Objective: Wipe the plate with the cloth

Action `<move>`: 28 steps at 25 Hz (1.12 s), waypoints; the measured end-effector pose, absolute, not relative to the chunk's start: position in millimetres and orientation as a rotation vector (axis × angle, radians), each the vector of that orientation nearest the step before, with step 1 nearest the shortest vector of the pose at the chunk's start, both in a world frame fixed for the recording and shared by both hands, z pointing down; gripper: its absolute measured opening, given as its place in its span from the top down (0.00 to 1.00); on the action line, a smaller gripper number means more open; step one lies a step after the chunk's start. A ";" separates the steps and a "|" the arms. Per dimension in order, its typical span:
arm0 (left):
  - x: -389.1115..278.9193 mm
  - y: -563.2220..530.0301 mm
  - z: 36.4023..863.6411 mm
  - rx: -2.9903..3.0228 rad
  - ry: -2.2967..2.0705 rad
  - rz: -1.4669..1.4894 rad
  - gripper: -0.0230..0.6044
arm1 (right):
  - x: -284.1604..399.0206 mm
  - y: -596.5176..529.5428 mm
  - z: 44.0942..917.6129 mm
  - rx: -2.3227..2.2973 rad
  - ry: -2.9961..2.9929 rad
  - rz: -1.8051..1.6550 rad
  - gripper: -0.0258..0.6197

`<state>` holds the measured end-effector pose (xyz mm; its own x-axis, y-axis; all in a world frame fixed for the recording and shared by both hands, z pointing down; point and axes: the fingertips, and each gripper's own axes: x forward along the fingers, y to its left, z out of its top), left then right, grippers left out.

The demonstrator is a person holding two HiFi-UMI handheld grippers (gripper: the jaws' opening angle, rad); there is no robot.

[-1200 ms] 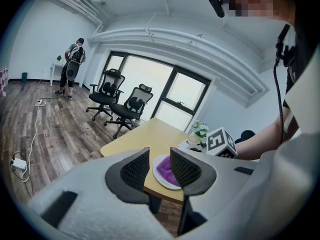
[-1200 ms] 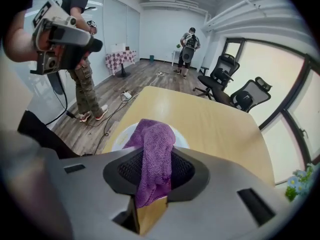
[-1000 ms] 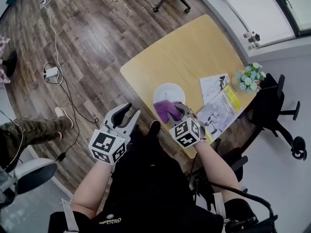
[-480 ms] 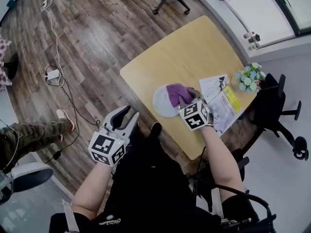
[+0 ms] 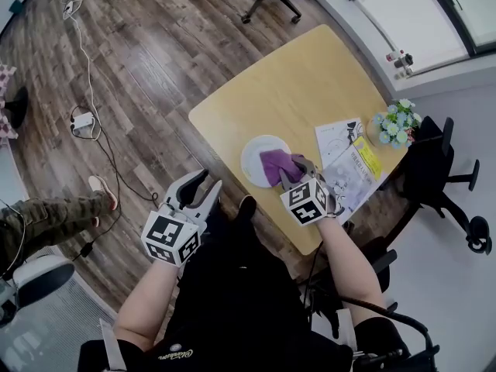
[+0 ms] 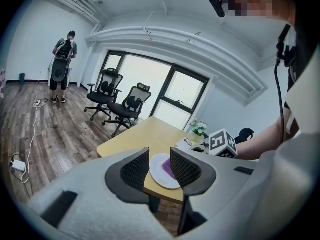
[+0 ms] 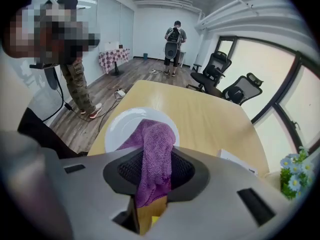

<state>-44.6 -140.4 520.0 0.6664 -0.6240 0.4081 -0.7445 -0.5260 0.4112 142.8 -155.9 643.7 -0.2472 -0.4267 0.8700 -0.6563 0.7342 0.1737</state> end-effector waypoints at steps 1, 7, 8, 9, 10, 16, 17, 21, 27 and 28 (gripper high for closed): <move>-43.6 -140.6 519.6 2.319 -1.052 0.282 0.76 | 141.9 -149.3 643.6 0.833 -1.890 0.280 0.80; -37.2 -137.2 520.5 2.326 -1.038 0.288 0.76 | 136.3 -115.0 645.0 0.814 -1.913 0.321 0.80; -36.2 -136.8 520.2 2.328 -1.035 0.288 0.76 | 135.2 -112.6 645.3 0.813 -1.915 0.325 0.80; -35.2 -136.5 519.8 2.331 -1.032 0.288 0.76 | 134.6 -111.1 645.8 0.814 -1.916 0.327 0.80; -34.2 -136.6 519.4 2.334 -1.029 0.287 0.76 | 134.4 -110.3 646.5 0.814 -1.916 0.329 0.80; -38.7 -137.3 517.7 2.339 -1.035 0.291 0.76 | 142.9 -130.2 645.3 0.844 -1.906 0.302 0.80; -41.5 -136.9 518.2 2.336 -1.041 0.293 0.76 | 146.7 -140.3 644.4 0.864 -1.900 0.295 0.80; -50.4 -136.9 518.6 2.325 -1.065 0.293 0.76 | 157.7 -189.3 638.0 0.941 -1.877 0.269 0.80; -59.4 -134.1 521.0 2.306 -1.090 0.287 0.76 | 114.9 -203.7 637.3 0.869 -1.923 0.228 0.80; -60.3 -133.5 521.1 2.303 -1.092 0.285 0.76 | 105.8 -196.1 638.3 0.843 -1.936 0.230 0.80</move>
<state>-60.3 -133.5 521.1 0.6440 -0.6422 0.4157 -0.7634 -0.5049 0.4028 105.8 -196.1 638.3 -0.2853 -0.4599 0.8409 -0.6442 0.7416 0.1870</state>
